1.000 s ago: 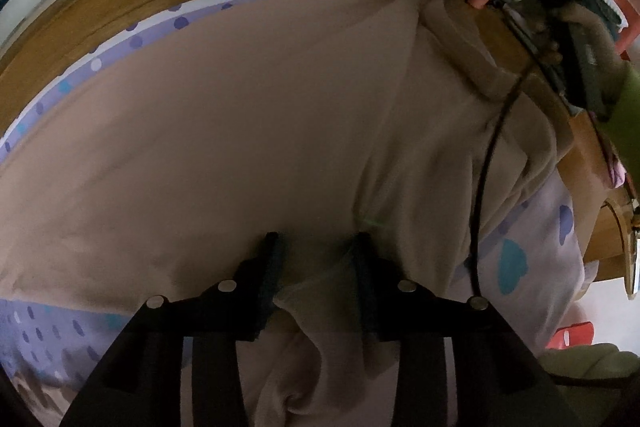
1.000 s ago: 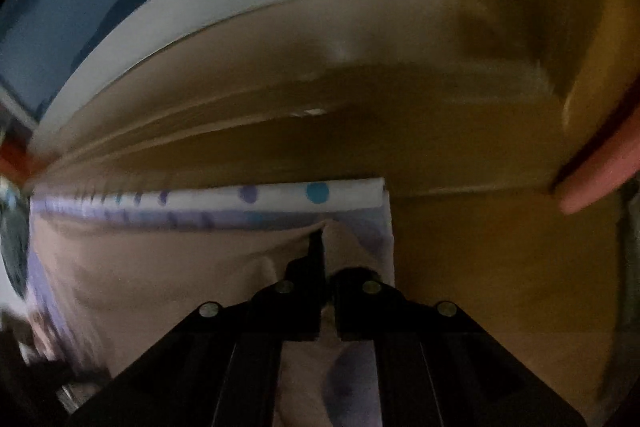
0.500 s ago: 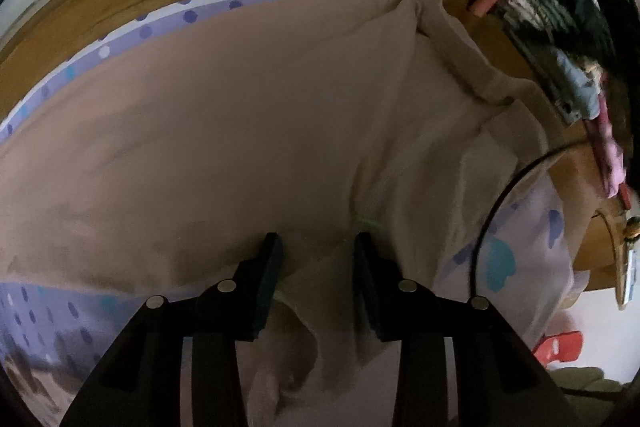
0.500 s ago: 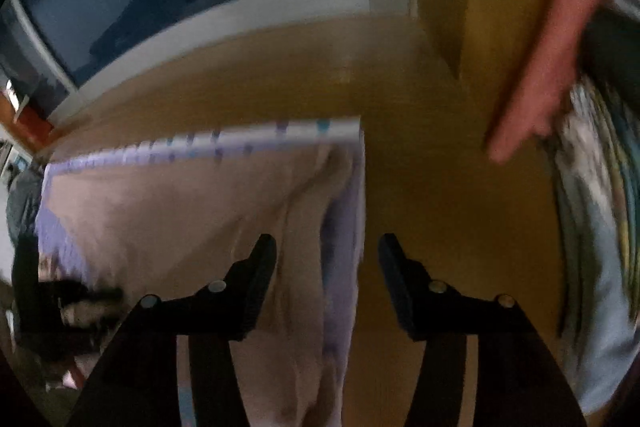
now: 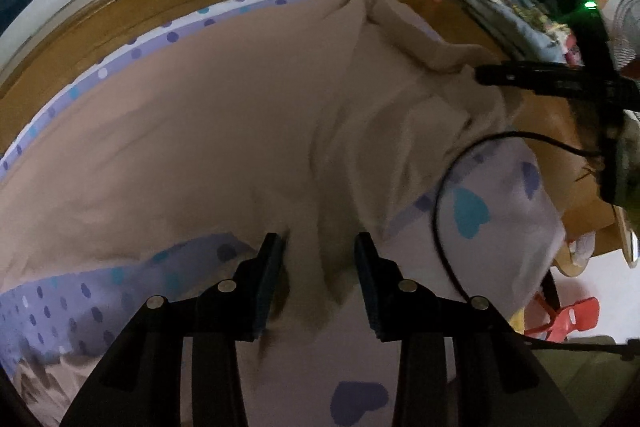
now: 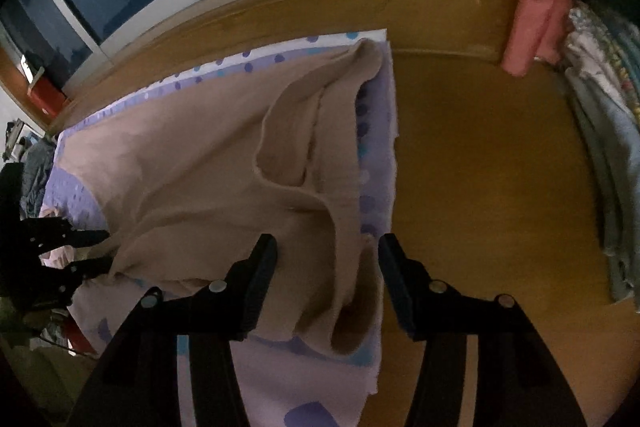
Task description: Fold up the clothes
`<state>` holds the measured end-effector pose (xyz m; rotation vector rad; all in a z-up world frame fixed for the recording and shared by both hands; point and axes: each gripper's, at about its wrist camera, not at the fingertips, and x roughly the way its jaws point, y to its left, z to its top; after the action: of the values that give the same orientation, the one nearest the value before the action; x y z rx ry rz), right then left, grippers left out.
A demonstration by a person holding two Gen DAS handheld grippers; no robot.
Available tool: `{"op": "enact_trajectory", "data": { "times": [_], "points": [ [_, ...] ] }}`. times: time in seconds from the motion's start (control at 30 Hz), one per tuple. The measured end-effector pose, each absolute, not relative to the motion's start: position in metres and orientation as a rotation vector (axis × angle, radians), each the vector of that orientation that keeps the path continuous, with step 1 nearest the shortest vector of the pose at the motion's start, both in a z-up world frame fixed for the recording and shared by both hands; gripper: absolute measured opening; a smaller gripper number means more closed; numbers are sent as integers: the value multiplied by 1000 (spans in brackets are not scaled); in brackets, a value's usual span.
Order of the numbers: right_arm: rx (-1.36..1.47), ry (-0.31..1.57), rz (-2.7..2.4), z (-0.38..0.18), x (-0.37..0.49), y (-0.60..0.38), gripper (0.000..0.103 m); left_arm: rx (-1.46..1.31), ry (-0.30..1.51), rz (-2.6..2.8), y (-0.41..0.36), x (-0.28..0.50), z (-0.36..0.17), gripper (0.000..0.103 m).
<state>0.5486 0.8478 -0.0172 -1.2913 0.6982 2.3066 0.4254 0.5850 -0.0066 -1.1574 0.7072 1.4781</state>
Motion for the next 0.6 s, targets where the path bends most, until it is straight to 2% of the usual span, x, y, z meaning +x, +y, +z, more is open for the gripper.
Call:
{"op": "enact_trajectory", "data": {
  "times": [0.03, 0.07, 0.1, 0.17, 0.27, 0.43, 0.6],
  "points": [
    [-1286, 700, 2317, -18, 547, 847, 45, -1158, 708, 1476, 583, 426, -6, 37],
    [-1281, 703, 2324, -18, 546, 845, 39, -1161, 718, 1476, 580, 424, -9, 37],
    [-1271, 701, 2325, -18, 546, 844, 23, -1168, 728, 1476, 582, 419, -15, 37],
    [-1241, 735, 2335, -14, 550, 845, 7, -1179, 748, 1477, 588, 410, -26, 37],
    [-1133, 862, 2374, 7, 571, 845, 5, -1169, 756, 1490, 587, 411, -25, 37],
    [-1102, 937, 2286, 21, 616, 841, 3, -1180, 732, 1483, 580, 406, -21, 37],
    [-1233, 855, 2076, -12, 633, 842, 3, -1183, 727, 1462, 578, 403, -15, 37]
  ]
}}
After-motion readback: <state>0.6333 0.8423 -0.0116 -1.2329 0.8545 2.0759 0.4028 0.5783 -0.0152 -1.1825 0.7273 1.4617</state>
